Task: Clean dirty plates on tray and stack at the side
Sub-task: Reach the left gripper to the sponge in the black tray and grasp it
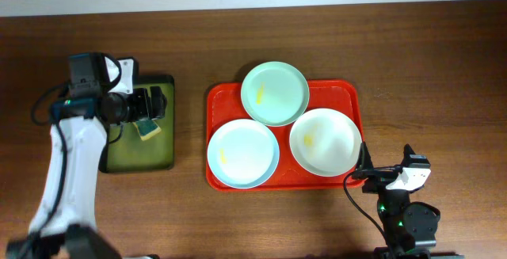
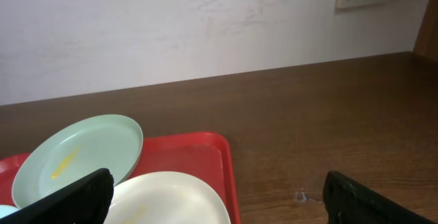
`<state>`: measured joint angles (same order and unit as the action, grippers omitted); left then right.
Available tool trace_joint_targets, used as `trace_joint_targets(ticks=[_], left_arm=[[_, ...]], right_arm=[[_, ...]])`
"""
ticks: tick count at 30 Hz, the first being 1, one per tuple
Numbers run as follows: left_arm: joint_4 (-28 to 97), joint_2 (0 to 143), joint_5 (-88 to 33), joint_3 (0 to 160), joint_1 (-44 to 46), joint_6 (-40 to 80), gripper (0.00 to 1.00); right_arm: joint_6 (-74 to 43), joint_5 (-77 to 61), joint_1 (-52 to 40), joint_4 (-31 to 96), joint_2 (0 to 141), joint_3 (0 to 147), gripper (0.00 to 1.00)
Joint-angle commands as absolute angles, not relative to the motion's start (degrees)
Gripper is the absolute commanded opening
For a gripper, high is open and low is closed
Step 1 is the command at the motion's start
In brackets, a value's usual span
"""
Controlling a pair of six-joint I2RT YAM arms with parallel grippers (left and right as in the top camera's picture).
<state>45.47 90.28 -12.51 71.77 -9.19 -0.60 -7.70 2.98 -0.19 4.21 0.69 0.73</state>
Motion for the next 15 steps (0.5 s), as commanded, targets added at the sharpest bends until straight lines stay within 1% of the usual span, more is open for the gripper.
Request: trace_joint_targets(ticks=[1, 3, 7, 10, 12, 15], left_arm=[[45.0, 98.0, -10.4, 72.6, -12.3, 11.4, 0.99], [43.1, 102.1, -10.7, 72.6, -14.0, 13.7, 0.99], [39.5, 106.9, -9.2, 72.6, -14.8, 13.6, 0.99], [35.5, 108.5, -5.9, 72.6, -14.8, 13.6, 0.99], [34.0, 108.8, -6.1, 72.6, -14.8, 13.6, 1.00], [33.3, 108.8, -6.2, 72.4, -14.3, 13.6, 0.93]], right_arm=[[-7.7, 3.3, 0.0, 4.4, 0.4, 0.3, 0.98], [-7.7, 3.3, 0.0, 4.4, 0.4, 0.3, 0.99], [-7.7, 3.3, 0.0, 4.4, 0.4, 0.3, 0.99], [-7.7, 3.3, 0.0, 4.4, 0.4, 0.3, 0.99], [-7.7, 3.3, 0.0, 4.4, 0.4, 0.3, 0.99], [-7.7, 3.3, 0.0, 4.4, 0.4, 0.3, 0.99]])
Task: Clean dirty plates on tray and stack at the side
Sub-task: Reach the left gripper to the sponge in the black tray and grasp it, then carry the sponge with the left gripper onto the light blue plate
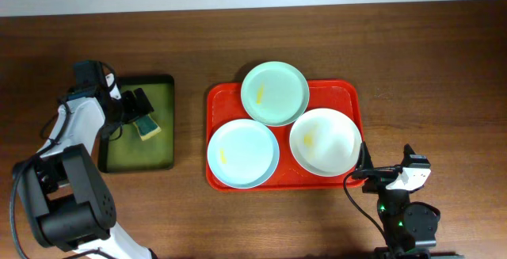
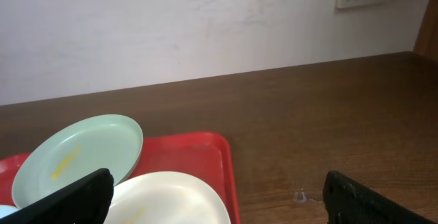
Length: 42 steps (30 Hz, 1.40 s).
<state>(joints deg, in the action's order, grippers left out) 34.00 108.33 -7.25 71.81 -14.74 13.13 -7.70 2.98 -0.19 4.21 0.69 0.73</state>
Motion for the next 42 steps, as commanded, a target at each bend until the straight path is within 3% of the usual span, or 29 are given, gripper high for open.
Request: trace_joint_targets(ticks=[1, 4, 15, 18, 19, 22, 23, 26, 42], left_arm=[[33.2, 108.8, -6.2, 72.3, -14.0, 13.6, 0.91], [33.1, 108.9, -6.1, 71.7, -12.5, 13.4, 0.75], [32.8, 113.3, 2.3, 71.1, -11.4, 13.4, 0.77], [33.0, 114.3, 1.4, 71.1, -11.3, 13.4, 0.68], [33.0, 114.3, 1.3, 71.1, -11.3, 13.4, 0.63], [32.6, 114.3, 1.3, 71.2, -11.4, 13.4, 0.17], [32.6, 114.3, 1.3, 71.2, -11.4, 13.4, 0.08], [32.8, 113.8, 1.3, 71.5, -11.4, 13.4, 0.00], [42.4, 100.0, 1.3, 76.1, -11.4, 13.5, 0.00]], right_arm=[[-7.7, 3.3, 0.0, 4.4, 0.4, 0.3, 0.99], [-7.7, 3.3, 0.0, 4.4, 0.4, 0.3, 0.99], [-7.7, 3.3, 0.0, 4.4, 0.4, 0.3, 0.98], [-7.7, 3.3, 0.0, 4.4, 0.4, 0.3, 0.98], [-7.7, 3.3, 0.0, 4.4, 0.4, 0.3, 0.98], [-7.7, 3.3, 0.0, 4.4, 0.4, 0.3, 0.99], [-7.7, 3.3, 0.0, 4.4, 0.4, 0.3, 0.98], [-7.7, 3.3, 0.0, 4.4, 0.4, 0.3, 0.99], [-7.7, 3.3, 0.0, 4.4, 0.4, 0.3, 0.98]])
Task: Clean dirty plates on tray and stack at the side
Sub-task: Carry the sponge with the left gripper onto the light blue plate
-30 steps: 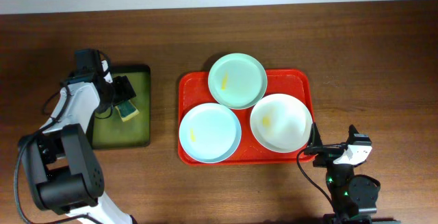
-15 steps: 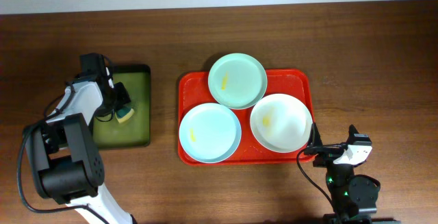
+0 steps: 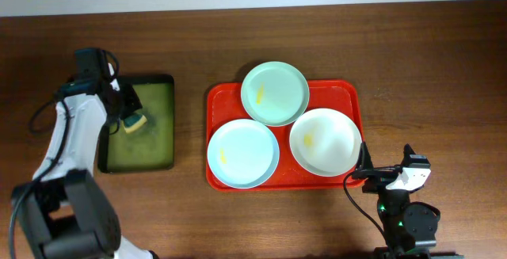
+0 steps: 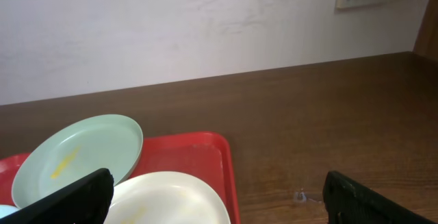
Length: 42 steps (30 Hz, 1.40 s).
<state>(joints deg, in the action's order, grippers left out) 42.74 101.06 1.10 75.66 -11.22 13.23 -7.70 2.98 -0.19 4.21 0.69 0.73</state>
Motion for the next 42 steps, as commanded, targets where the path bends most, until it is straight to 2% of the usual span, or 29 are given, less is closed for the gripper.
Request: trace_joint_targets(ticks=[1, 7, 13, 17, 24, 27, 32, 38, 42], left_arm=[[41.6, 100.4, 1.3, 75.3, -11.4, 13.5, 0.00], [37.2, 104.3, 0.8, 70.6, -11.4, 13.4, 0.00], [45.0, 97.8, 0.8, 77.6, -11.4, 13.2, 0.00], [45.5, 93.1, -1.7, 77.6, -11.2, 13.2, 0.00], [37.6, 99.8, -1.7, 68.6, -9.5, 13.2, 0.00], [39.1, 99.7, -1.8, 69.7, -9.9, 13.2, 0.00], [49.8, 93.1, -3.2, 81.2, -9.8, 13.2, 0.00], [53.7, 85.1, -21.0, 84.2, -1.8, 13.3, 0.00], [59.2, 86.3, -23.0, 83.0, 8.6, 13.3, 0.00]], right_arm=[[-7.7, 3.3, 0.0, 4.4, 0.4, 0.3, 0.98], [-7.7, 3.3, 0.0, 4.4, 0.4, 0.3, 0.99], [-7.7, 3.3, 0.0, 4.4, 0.4, 0.3, 0.99], [-7.7, 3.3, 0.0, 4.4, 0.4, 0.3, 0.99], [-7.7, 3.3, 0.0, 4.4, 0.4, 0.3, 0.98], [-7.7, 3.3, 0.0, 4.4, 0.4, 0.3, 0.99], [-7.7, 3.3, 0.0, 4.4, 0.4, 0.3, 0.99], [-7.7, 3.3, 0.0, 4.4, 0.4, 0.3, 0.99], [-7.7, 3.3, 0.0, 4.4, 0.4, 0.3, 0.98]])
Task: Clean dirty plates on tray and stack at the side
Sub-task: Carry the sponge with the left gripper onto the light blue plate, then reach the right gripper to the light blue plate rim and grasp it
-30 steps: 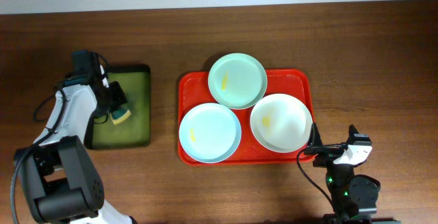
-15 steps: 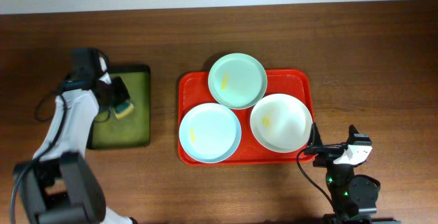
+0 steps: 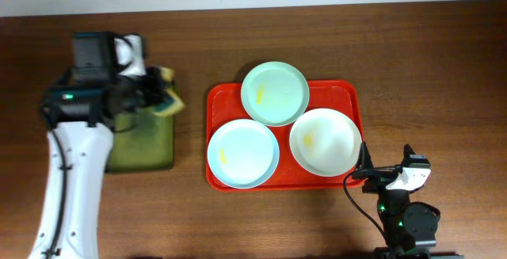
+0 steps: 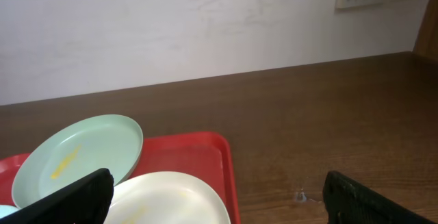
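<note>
Three dirty plates with yellow smears lie on the red tray (image 3: 348,93): a pale green plate (image 3: 275,93) at the back, a light blue plate (image 3: 242,153) front left and a white plate (image 3: 325,141) front right. My left gripper (image 3: 162,94) is shut on the yellow-green sponge (image 3: 172,99), held above the right back corner of the dark green tray (image 3: 142,148), left of the red tray. My right gripper (image 4: 215,186) stands open at the red tray's front right corner, nothing between its fingers (image 4: 68,196); it sees the green plate (image 4: 79,157) and the white plate (image 4: 171,196).
The brown wooden table (image 3: 428,69) stretches to the right of the red tray. A white wall (image 4: 205,25) rises behind the table's far edge. The right arm's base (image 3: 404,219) sits at the front edge.
My left gripper was low over the green tray's back left part, at the sponge. Now it holds the sponge raised and further right, at the tray's right edge. The right arm has not moved.
My left gripper first hovered at the sponge on the green tray, then sat low beside it. Later the sponge lay further left under the gripper. Now the sponge is held up, nearer the red tray. Plates and right arm stayed put.
</note>
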`<state>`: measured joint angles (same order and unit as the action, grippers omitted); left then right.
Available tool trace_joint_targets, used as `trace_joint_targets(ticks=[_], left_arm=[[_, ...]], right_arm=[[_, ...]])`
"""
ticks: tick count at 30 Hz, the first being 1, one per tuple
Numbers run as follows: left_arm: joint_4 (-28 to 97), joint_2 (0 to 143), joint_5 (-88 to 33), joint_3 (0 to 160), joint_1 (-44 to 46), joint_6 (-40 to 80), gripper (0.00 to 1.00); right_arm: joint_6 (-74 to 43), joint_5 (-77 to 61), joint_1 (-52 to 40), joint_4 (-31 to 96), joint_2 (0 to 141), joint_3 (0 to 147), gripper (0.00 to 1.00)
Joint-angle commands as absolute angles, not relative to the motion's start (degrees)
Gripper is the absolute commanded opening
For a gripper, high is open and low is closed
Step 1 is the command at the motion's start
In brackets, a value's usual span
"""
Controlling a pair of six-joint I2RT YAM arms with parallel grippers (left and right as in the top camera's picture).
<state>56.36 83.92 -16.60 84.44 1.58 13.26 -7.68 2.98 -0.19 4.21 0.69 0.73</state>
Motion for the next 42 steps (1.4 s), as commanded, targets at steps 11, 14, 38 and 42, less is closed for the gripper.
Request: trace_joint_targets(ticks=[11, 14, 38, 42], left_arm=[[41.5, 93.5, -14.5, 62.9, 32.6, 29.1, 0.00], [33.3, 95.8, -8.9, 59.2, 35.6, 31.6, 0.00], [31.7, 93.8, 3.0, 61.6, 34.8, 36.0, 0.59], [34.2, 87.9, 3.0, 61.6, 32.8, 35.0, 0.94]], right_arm=[[-7.7, 3.3, 0.0, 4.4, 0.4, 0.3, 0.99], [-7.7, 3.3, 0.0, 4.4, 0.4, 0.3, 0.99], [-7.7, 3.3, 0.0, 4.4, 0.4, 0.3, 0.99], [-7.7, 3.3, 0.0, 4.4, 0.4, 0.3, 0.99]])
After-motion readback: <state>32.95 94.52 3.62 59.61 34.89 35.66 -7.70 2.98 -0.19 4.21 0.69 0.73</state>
